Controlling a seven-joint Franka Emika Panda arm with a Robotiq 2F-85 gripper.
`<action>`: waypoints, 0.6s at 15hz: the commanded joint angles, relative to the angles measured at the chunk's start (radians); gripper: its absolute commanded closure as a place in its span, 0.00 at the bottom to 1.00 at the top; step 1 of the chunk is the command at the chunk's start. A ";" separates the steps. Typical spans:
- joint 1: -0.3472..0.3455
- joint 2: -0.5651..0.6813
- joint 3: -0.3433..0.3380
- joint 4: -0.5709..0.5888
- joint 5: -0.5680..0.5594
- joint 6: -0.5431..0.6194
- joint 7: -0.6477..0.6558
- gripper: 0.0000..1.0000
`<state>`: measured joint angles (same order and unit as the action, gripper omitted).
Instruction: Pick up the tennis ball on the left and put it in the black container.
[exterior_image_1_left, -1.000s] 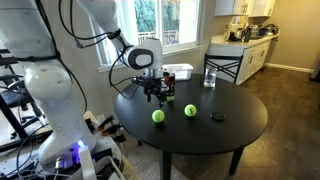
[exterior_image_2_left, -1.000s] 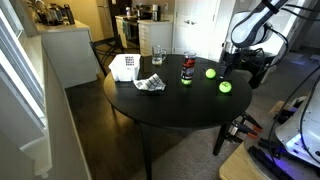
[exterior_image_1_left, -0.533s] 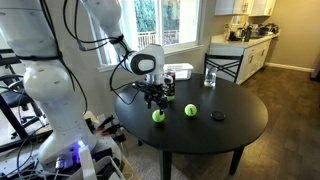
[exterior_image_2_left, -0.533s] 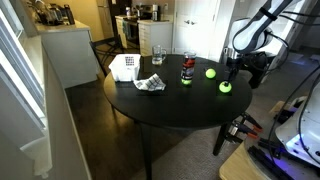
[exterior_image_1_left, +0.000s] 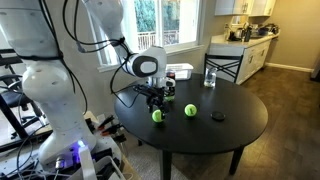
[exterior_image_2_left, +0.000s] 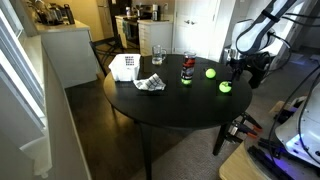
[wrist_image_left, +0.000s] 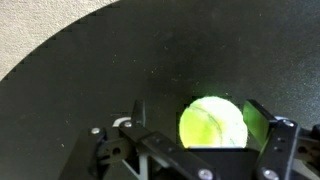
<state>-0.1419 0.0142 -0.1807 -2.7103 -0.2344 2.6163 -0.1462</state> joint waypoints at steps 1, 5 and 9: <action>0.001 0.041 0.015 0.019 -0.024 0.040 0.016 0.00; 0.000 0.028 0.018 0.021 -0.003 0.009 0.000 0.00; 0.001 0.042 0.023 0.028 0.013 0.014 -0.019 0.00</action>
<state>-0.1383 0.0520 -0.1666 -2.6834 -0.2384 2.6277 -0.1462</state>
